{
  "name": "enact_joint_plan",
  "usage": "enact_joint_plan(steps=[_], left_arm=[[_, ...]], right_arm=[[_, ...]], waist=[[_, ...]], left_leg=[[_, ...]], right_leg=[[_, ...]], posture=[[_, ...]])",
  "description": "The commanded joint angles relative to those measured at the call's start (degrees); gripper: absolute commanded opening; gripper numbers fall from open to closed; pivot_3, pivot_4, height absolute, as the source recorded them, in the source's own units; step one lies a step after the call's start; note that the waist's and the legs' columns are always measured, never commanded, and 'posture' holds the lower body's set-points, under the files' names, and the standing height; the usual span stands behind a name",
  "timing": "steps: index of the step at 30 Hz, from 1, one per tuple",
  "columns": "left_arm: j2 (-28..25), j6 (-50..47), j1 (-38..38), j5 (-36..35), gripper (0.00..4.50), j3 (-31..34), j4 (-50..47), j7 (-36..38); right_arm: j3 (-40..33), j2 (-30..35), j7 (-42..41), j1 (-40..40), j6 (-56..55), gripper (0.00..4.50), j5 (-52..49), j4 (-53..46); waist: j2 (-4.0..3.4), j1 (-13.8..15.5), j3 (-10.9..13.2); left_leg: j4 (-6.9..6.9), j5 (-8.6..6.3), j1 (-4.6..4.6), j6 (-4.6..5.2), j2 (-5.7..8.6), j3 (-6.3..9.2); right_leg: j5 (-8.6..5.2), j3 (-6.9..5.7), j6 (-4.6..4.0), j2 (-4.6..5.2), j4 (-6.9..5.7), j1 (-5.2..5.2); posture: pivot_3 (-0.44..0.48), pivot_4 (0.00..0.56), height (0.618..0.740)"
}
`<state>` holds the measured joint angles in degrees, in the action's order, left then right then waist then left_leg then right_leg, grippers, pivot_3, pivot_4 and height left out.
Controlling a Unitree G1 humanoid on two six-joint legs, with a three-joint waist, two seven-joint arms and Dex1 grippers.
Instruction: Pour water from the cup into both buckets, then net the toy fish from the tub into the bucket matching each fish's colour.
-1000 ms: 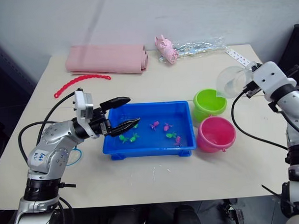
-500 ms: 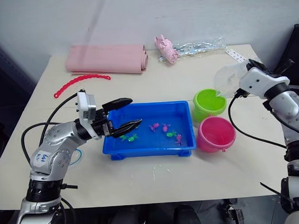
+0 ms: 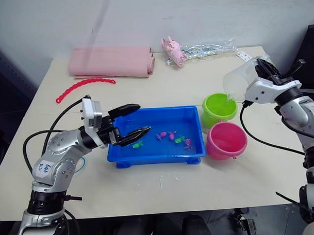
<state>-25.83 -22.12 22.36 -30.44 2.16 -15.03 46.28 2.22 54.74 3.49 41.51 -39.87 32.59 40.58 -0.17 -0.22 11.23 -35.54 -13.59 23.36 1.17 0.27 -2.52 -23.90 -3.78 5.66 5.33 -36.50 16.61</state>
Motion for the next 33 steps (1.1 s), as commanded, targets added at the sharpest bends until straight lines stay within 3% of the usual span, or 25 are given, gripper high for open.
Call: enact_joint_plan(steps=[1,12,19,24,28,33], left_arm=[[0.0,1.1,0.2,-0.3,4.50,0.5,-1.7,-0.1],[-0.9,0.9,-0.3,-0.8,4.50,1.1,-1.5,0.9],[-0.8,1.3,-0.2,-0.5,4.50,1.1,-0.9,0.9],[-0.6,1.3,-0.1,-0.5,4.50,0.8,-0.7,1.1],[-0.7,1.3,-0.1,-0.6,4.50,0.8,-0.8,1.4],[-1.1,1.7,-0.1,-0.7,4.50,1.5,-0.4,1.7]], right_arm=[[-0.4,2.5,3.7,1.5,-1.1,0.05,1.6,-0.9],[0.7,3.5,12.8,-0.5,-2.8,0.05,5.8,-0.9],[-0.5,1.9,10.3,-1.9,-0.8,0.05,1.7,-1.4],[-3.9,-2.2,-0.7,-1.9,3.6,0.05,-12.3,-0.5],[-10.3,-6.8,-13.8,-2.6,15.3,0.05,-28.5,-3.4],[-18.3,-8.3,-24.5,-4.4,32.7,0.05,-43.8,-10.8]], waist=[[0.00,0.0,0.0],[0.00,0.0,0.0],[0.00,0.0,0.0],[0.02,0.0,0.0],[0.07,0.0,0.0],[0.07,0.3,0.0]], left_leg=[[0.00,0.00,0.00,0.00,0.00,0.00],[0.00,0.00,0.01,-0.01,0.00,0.00],[0.00,0.00,0.02,0.00,0.00,0.00],[0.00,0.00,0.01,0.00,-0.01,0.01],[0.00,0.00,0.02,0.00,-0.02,0.01],[-0.01,0.00,0.11,0.01,-0.01,0.09]], right_leg=[[0.00,0.00,0.00,0.00,0.00,0.00],[0.00,0.00,0.00,0.00,0.00,0.01],[0.00,0.00,0.00,0.00,-0.01,0.01],[0.00,-0.01,0.00,-0.01,-0.01,0.00],[0.00,-0.03,0.00,-0.03,-0.03,-0.01],[0.00,-0.11,0.00,-0.01,0.01,-0.01]], posture=[[0.000,0.150,0.740],[0.000,0.150,0.740],[0.000,0.150,0.740],[0.000,0.150,0.740],[0.000,0.150,0.740],[0.000,0.150,0.740]])
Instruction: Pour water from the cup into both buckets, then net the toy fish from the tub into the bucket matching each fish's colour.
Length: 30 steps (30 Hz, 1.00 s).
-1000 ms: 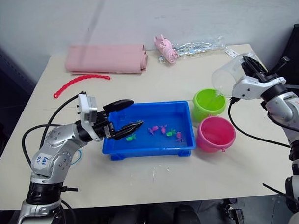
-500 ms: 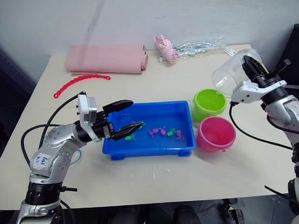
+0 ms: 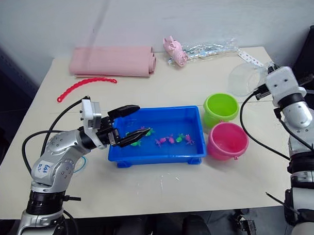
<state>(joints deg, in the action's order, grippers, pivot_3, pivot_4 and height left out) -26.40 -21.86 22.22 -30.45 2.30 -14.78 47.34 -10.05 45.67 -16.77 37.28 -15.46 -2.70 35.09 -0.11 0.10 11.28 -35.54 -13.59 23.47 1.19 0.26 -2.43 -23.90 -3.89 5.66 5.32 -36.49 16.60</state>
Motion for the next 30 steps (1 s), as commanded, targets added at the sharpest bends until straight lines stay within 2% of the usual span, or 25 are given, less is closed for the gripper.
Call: enact_joint_plan(steps=[1,7,12,20,30], left_arm=[[-0.5,1.5,0.2,-0.9,4.50,1.4,-0.5,0.9],[-1.4,0.2,1.3,-3.7,4.50,0.5,-1.4,5.4],[-2.3,0.0,1.5,-3.4,4.50,-1.4,-2.4,7.9],[-3.0,-0.2,0.4,-2.0,4.50,-3.0,-2.5,8.4],[-3.9,-0.7,-0.7,-2.4,4.50,-3.0,-3.9,7.9]], right_arm=[[-7.6,0.6,-5.4,-0.4,12.1,0.05,-11.2,-6.5],[-19.2,0.5,-1.7,-2.6,32.4,0.05,-21.6,-8.0],[-26.3,-3.5,3.2,-8.8,36.2,0.05,-25.1,-8.1],[-28.8,-14.0,9.8,-16.0,35.0,0.05,-25.8,-12.4],[-25.9,-20.2,9.9,-19.0,32.3,0.05,-25.3,-17.7]], waist=[[0.00,0.0,0.0],[0.00,0.1,0.0],[0.01,0.1,0.0],[-0.01,-0.4,0.0],[-0.01,-0.2,0.0]], left_leg=[[0.00,0.00,0.00,0.00,0.00,0.00],[-0.02,0.00,0.00,0.00,0.00,0.03],[0.00,0.00,-0.01,0.00,0.00,0.01],[0.06,0.00,-0.07,-0.01,0.00,-0.07],[0.12,0.02,-0.14,-0.03,0.01,-0.06]], right_leg=[[0.00,-0.01,0.00,0.00,0.00,0.00],[0.00,-0.03,0.00,0.00,0.00,-0.01],[0.00,-0.03,0.00,-0.01,0.00,-0.01],[0.00,0.08,0.00,-0.02,-0.03,0.01],[0.00,0.17,0.00,-0.01,0.00,0.01]], posture=[[0.000,0.150,0.740],[0.000,0.150,0.740],[0.000,0.150,0.740],[0.000,0.150,0.740],[0.000,0.150,0.740]])
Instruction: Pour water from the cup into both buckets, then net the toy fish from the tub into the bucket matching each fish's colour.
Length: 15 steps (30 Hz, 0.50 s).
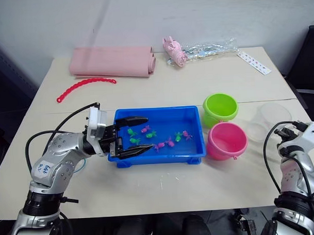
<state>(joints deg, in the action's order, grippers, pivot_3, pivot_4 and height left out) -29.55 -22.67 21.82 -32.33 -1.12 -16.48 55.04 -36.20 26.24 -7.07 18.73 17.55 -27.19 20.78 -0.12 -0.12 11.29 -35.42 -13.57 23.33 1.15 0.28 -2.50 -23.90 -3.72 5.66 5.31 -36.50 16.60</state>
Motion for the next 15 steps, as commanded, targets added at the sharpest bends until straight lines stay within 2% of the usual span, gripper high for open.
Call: enact_joint_plan(steps=[1,8,15], left_arm=[[-0.8,0.2,-0.3,-0.5,4.50,0.5,-2.1,0.3],[-0.6,0.4,-0.2,-0.4,4.50,0.2,-1.9,0.3],[-0.2,1.1,-0.6,0.0,4.50,0.1,-1.5,0.1]], right_arm=[[0.2,-1.0,0.5,-0.5,-0.7,0.05,-0.7,-3.7],[0.6,-0.9,2.5,-2.1,-2.1,0.05,1.6,-3.8],[-1.3,-1.7,3.6,-6.0,-0.3,0.05,-1.6,-10.3]], waist=[[0.00,0.0,0.0],[0.00,0.0,0.0],[0.00,0.1,0.0]], left_leg=[[0.01,0.01,-0.02,-0.01,0.00,0.00],[0.06,0.01,-0.03,-0.02,-0.01,0.00],[0.08,0.01,-0.02,-0.02,0.00,0.01]], right_leg=[[0.00,0.00,0.00,0.00,0.00,0.00],[0.00,0.00,0.00,-0.01,0.00,0.00],[0.00,0.00,0.00,0.00,0.01,0.00]], posture=[[0.000,0.150,0.740],[0.000,0.150,0.740],[0.000,0.150,0.740]])
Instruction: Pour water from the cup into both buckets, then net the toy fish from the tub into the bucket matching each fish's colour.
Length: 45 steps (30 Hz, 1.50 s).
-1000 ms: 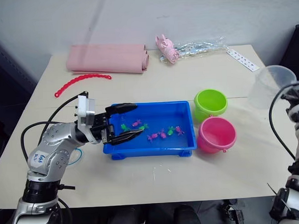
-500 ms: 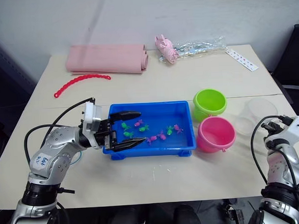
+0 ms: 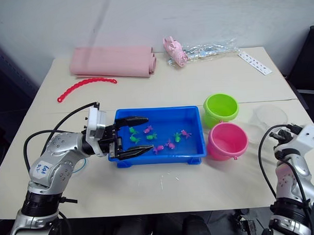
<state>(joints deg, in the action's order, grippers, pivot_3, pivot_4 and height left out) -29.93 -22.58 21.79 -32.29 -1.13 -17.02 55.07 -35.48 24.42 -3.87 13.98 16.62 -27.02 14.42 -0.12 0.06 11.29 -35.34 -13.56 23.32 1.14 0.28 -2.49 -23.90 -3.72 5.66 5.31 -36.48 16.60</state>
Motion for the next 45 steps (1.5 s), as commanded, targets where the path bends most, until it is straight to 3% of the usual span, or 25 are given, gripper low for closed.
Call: enact_joint_plan(steps=[1,5,11,20,25,28,32,35,39,45], left_arm=[[0.3,1.1,-0.7,0.0,4.50,0.1,-1.0,0.1],[0.2,1.0,-1.0,-0.7,4.50,0.5,-1.2,0.5],[-0.8,1.2,-1.0,-0.8,4.50,1.4,0.2,2.0],[-1.9,2.1,-3.7,-0.2,4.50,3.0,0.5,2.1],[-3.7,1.1,-5.6,-1.3,4.50,5.7,-0.3,1.5],[-6.0,-0.8,-8.0,-3.2,4.50,10.2,-0.7,0.6],[-9.1,0.5,-14.1,-2.4,4.50,17.7,0.0,-1.0],[-7.7,2.7,-19.8,-2.4,4.50,26.8,-0.4,-6.1],[-5.3,8.3,-29.8,-0.1,4.50,34.2,1.6,-7.3],[-0.6,17.5,-43.0,2.8,4.50,46.8,11.1,-11.2]], right_arm=[[-2.1,0.1,0.5,-1.5,0.7,0.05,-1.9,-4.5],[-4.7,-0.5,3.2,-2.6,4.6,1.50,-5.4,-9.7],[-7.6,2.0,2.6,-10.0,20.0,4.43,-14.6,-19.0],[-16.7,2.6,5.7,-20.1,30.8,4.43,-24.6,-27.5],[-19.1,6.5,0.1,-26.3,35.2,4.43,-30.2,-32.3],[-19.2,11.4,-9.4,-31.7,32.9,4.43,-29.7,-37.2],[-18.4,14.6,-36.7,-35.2,10.9,4.43,-23.3,-46.6],[-17.3,15.8,-42.5,-34.6,6.4,4.43,-22.0,-45.6],[-5.6,17.5,-56.2,-34.1,-8.0,4.43,-11.2,-44.4],[6.3,17.9,-61.6,-24.8,-12.8,4.43,-10.2,-40.4]], waist=[[0.00,-0.1,0.0],[0.00,-0.2,0.0],[0.00,0.1,0.0],[0.00,-0.2,0.0],[-0.01,-0.1,0.0],[-0.01,-0.2,0.0],[0.00,-0.4,0.0],[0.15,-0.2,0.0],[0.58,0.0,0.0],[0.72,-0.5,0.1]], left_leg=[[0.00,0.00,0.00,0.00,0.00,0.00],[0.02,0.00,-0.02,-0.01,0.00,0.00],[0.13,0.01,-0.03,-0.01,-0.01,0.00],[0.16,0.00,-0.03,-0.02,0.01,-0.01],[0.27,0.00,-0.05,-0.03,0.00,-0.01],[0.30,-0.02,-0.04,0.00,0.01,-0.04],[0.33,-0.06,-0.09,0.01,-0.03,-0.12],[0.31,-0.11,-0.10,0.00,-0.04,-0.12],[0.26,-0.26,-0.08,0.04,-0.05,-0.09],[0.18,-0.30,-0.10,0.09,-0.03,-0.12]], right_leg=[[0.00,0.00,0.00,0.00,0.00,0.00],[0.00,0.01,0.00,0.00,0.00,0.00],[0.00,0.02,0.00,0.00,0.03,0.01],[0.00,0.04,-0.01,0.03,0.31,0.01],[0.00,0.05,-0.01,0.01,0.35,0.01],[0.00,0.06,0.00,0.02,0.45,0.01],[0.00,0.12,0.00,0.00,0.50,0.02],[0.00,0.15,0.00,-0.01,0.51,0.01],[0.00,0.13,0.00,0.06,0.61,-0.02],[0.01,0.09,0.02,0.13,0.60,-0.04]], posture=[[0.000,0.150,0.740],[0.000,0.150,0.740],[0.000,0.150,0.740],[0.000,0.150,0.740],[0.000,0.150,0.740],[0.000,0.150,0.740],[0.000,0.150,0.740],[0.000,0.150,0.740],[0.000,0.150,0.740],[0.000,0.150,0.740]])
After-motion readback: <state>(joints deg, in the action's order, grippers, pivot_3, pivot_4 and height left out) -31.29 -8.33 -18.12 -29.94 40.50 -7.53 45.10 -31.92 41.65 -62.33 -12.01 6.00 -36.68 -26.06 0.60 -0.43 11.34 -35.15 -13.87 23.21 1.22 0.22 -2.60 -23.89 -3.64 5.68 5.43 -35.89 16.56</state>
